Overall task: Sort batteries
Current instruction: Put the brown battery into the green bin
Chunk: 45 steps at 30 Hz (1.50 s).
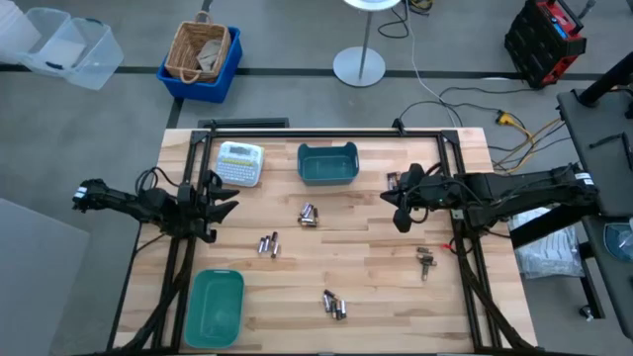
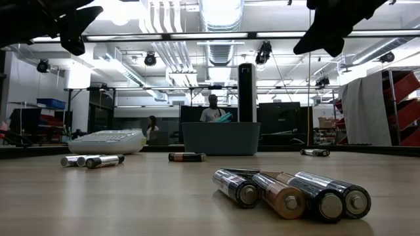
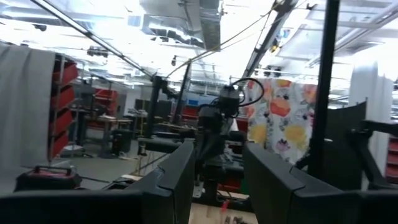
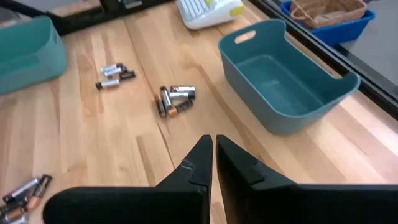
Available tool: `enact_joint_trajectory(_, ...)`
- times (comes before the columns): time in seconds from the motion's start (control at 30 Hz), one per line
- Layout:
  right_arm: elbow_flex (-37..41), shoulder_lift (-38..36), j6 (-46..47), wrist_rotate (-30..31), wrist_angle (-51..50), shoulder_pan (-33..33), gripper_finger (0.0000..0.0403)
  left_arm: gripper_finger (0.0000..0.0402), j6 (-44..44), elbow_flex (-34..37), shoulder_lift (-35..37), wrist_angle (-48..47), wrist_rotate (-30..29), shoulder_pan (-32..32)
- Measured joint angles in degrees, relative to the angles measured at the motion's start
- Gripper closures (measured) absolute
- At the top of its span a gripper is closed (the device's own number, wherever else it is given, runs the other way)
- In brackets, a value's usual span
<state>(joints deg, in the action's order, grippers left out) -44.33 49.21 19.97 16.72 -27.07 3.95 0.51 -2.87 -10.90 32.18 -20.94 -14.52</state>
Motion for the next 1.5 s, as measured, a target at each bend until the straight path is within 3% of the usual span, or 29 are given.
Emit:
enact_joint_trajectory(0.3, -2.60, 0.34, 6.91, -1.14, -13.22, 0.02, 0.0390, 0.0286, 2.74, 0.00, -0.41, 0.08, -1.08, 0.00)
enact_joint_trajectory(0.7, -3.00, -0.35, 5.50, -13.83, -20.97, 0.02, 0.0390, 0.0286, 6.06, 0.00, -6.70, 1.72, -1.04, 0.00)
enact_joint_trajectory(0.87, -2.99, -0.35, 4.87, -13.24, -20.75, 0.02, 0.0390, 0.0286, 6.22, 0.00, -9.73, 2.86, -1.07, 0.00)
enact_joint_trajectory(1.07, -2.98, 0.93, -4.48, -11.54, -19.27, 0.02, 0.0390, 0.0286, 6.12, -0.51, -12.60, 5.77, -1.12, 0.00)
enact_joint_trajectory(1.5, -2.95, 10.70, -9.72, -11.02, -20.26, 0.02, 0.0390, 0.0286, 6.07, -6.82, -25.61, 4.77, -0.60, -0.07)
